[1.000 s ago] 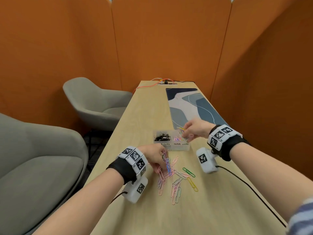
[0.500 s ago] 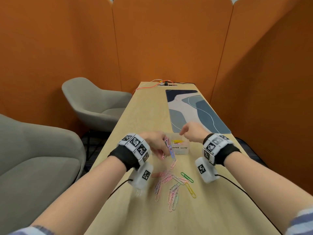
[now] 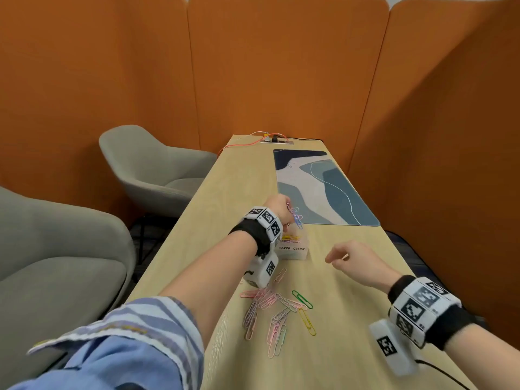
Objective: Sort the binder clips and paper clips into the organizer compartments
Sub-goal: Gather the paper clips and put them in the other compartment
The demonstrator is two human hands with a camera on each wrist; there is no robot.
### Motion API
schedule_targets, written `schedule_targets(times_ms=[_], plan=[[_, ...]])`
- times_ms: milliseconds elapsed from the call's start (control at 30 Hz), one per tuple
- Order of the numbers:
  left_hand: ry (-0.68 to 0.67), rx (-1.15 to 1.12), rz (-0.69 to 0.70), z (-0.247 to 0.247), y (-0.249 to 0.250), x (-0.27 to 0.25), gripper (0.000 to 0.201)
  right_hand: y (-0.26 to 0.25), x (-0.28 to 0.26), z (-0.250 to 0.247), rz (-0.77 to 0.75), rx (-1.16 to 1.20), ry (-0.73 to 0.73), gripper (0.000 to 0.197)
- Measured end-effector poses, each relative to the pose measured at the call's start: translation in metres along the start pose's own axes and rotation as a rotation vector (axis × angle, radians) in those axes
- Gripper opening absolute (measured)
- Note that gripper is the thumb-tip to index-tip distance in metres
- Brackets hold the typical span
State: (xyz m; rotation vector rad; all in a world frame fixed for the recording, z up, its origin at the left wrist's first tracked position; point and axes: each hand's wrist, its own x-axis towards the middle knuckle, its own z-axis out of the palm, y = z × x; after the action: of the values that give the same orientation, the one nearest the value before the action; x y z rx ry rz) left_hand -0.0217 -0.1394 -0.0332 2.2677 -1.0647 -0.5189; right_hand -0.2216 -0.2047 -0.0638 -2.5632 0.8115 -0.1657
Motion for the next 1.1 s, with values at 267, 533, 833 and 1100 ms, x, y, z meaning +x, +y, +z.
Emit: schedule_targets(times_ms=[267,533,833,1100], plan=[[-0.190,0.211,0.028,0.005,0.002,-0.013,0.025,-0.014,0.007,-0.001,-0.049,-0.002,-0.021,0.022],[-0.014,0.161,0.126,-0.024,-0.007,-0.043,0.034,-0.035,0.003,0.023,-0.060,-0.051,-0.210,0.039],[-0.209,0.620,-0.123,-0.034,-0.079,-0.102,0.039,-0.088,-0.007,0.059,-0.178,-0.302,-0.435,0.033],[-0.240,0.658,-0.073,-0.002,-0.098,-0.121,0.039,-0.063,-0.046,0.033,-0.124,-0.278,-0.401,0.044]])
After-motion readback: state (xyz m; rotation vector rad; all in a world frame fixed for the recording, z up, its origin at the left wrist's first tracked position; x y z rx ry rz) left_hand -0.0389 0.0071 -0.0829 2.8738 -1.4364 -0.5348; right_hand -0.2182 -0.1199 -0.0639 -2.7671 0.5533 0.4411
